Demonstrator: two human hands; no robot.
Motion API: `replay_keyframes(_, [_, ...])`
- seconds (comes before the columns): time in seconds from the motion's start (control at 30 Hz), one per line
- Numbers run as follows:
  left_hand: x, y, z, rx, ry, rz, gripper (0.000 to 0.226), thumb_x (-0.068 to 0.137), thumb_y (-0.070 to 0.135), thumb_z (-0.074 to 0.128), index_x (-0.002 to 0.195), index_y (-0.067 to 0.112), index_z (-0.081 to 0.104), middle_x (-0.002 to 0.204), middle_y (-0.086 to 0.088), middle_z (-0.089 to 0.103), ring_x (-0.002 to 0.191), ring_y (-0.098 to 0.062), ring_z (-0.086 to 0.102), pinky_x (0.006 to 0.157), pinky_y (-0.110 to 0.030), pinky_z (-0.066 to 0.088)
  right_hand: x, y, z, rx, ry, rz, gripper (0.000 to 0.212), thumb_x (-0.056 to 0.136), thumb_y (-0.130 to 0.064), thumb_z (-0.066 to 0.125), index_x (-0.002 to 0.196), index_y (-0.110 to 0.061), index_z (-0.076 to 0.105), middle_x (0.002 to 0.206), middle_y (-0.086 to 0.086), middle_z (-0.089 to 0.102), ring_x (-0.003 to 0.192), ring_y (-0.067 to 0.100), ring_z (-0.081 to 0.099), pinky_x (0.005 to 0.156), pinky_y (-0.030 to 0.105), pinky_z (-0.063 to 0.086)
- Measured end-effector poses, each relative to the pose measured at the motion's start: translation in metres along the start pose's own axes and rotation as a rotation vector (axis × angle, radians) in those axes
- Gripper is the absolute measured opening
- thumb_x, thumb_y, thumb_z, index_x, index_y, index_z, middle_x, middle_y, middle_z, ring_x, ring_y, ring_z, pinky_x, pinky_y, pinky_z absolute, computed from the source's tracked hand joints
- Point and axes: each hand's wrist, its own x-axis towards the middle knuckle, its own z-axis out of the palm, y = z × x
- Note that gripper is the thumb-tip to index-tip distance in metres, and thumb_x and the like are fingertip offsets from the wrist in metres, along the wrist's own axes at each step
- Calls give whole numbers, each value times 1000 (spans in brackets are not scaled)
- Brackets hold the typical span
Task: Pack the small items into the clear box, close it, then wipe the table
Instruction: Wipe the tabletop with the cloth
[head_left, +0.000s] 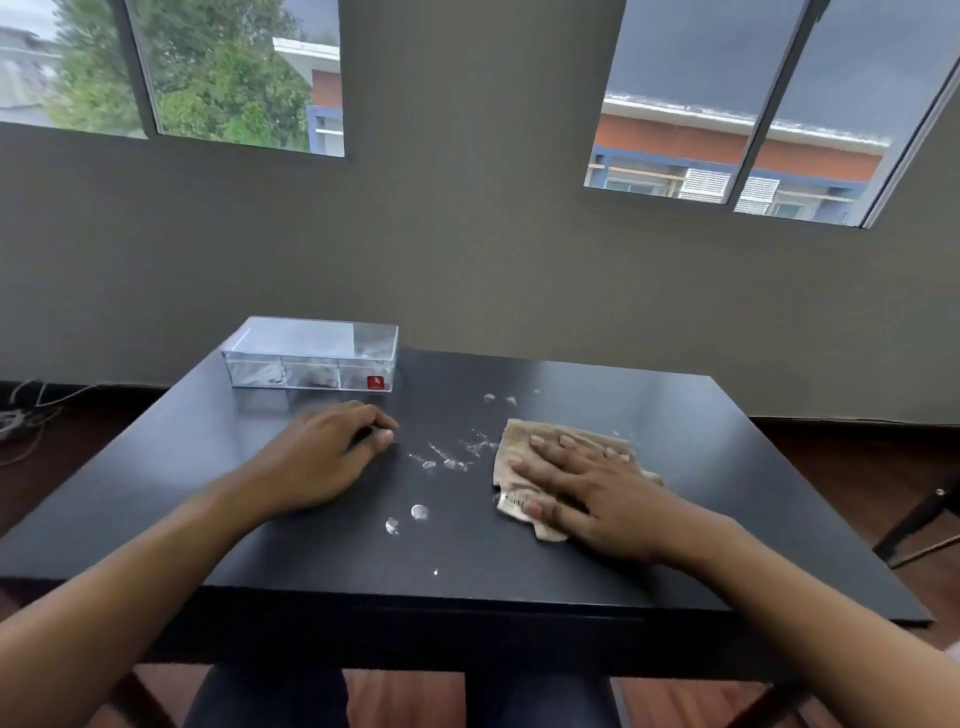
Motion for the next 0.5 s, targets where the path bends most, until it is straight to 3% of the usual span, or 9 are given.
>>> replay_keyframes(0.13, [-17, -20, 9, 55, 24, 0, 43, 97, 52, 34, 124, 35, 64, 132, 19, 62, 124, -8, 58, 105, -35, 43, 67, 4, -9, 44, 44, 203, 65, 90, -84, 10, 152, -64, 4, 171, -15, -7, 159, 21, -7, 122, 62, -8])
replay_keyframes(0.23, [-21, -21, 13, 68, 27, -20, 50, 97, 53, 27, 130, 35, 60, 142, 18, 59, 132, -9, 54, 109, -36, 40, 104, -5, -11, 111, 51, 248, 64, 88, -85, 9, 149, -68, 3, 171, -14, -11, 158, 23, -13, 115, 68, -16])
replay_keyframes(0.37, [-21, -22, 17, 88, 8, -30, 57, 96, 55, 23, 139, 36, 54, 150, 17, 52, 139, -10, 48, 114, -34, 34, 95, -39, -5, 30, 48, 65, 61, 88, -86, 9, 146, -72, 1, 171, -17, -11, 159, 22, -11, 121, 58, -14])
replay_keyframes(0.5, [-20, -27, 23, 103, -16, -29, 54, 101, 53, 25, 148, 37, 45, 160, 17, 41, 148, -9, 37, 121, -34, 25, 28, -60, 6, 19, 32, -153, 53, 93, -82, 21, 142, -77, 2, 167, -28, -13, 153, 8, -20, 123, 45, -13])
